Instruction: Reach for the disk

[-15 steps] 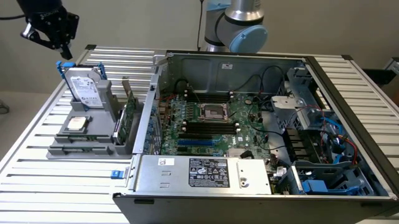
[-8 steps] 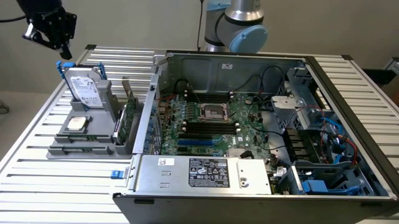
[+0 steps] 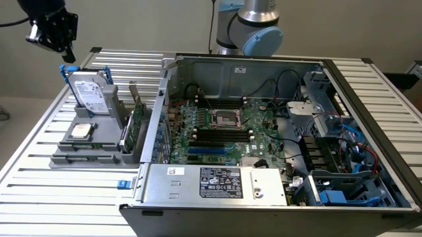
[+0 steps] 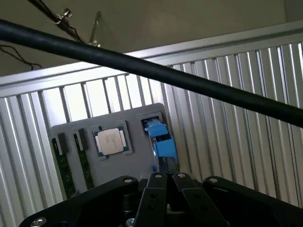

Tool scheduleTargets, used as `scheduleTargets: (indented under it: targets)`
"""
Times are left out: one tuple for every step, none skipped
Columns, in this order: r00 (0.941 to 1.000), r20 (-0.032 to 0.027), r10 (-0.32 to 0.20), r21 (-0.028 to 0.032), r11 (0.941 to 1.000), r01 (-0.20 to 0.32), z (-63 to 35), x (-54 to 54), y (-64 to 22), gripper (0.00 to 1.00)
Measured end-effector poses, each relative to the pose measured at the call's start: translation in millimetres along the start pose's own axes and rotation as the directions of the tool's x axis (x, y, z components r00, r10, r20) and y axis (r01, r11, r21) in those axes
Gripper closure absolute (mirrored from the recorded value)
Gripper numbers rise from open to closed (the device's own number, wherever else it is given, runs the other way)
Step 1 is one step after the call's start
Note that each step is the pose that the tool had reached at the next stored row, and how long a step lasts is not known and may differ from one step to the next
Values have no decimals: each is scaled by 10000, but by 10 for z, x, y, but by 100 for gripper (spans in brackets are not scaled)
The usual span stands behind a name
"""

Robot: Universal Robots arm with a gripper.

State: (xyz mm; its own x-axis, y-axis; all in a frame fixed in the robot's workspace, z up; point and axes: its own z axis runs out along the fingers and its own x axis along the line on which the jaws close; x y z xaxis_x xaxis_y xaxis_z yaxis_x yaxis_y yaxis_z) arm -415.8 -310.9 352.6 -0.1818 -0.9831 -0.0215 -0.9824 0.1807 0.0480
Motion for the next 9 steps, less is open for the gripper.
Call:
scheduleTargets:
  targets:
    - [9999,-7,-170,0,9999,170,-2,0,0,89]
    - [9995,-15,-331,-1,9995,331,-5,0,0,89]
    - [9988,-21,-485,-1,9988,485,-7,0,1,89]
    - [9979,-28,-646,2,9979,646,-9,0,1,89]
    - [9969,-34,-792,7,9969,792,-11,0,1,89]
    - [9956,-40,-939,10,9956,939,-14,0,1,89]
    - [9941,-46,-1083,16,9941,1083,-16,0,1,89]
    - [9924,-52,-1228,22,9924,1228,-17,0,1,89]
    - [9905,-59,-1374,27,9905,1374,-20,0,1,89]
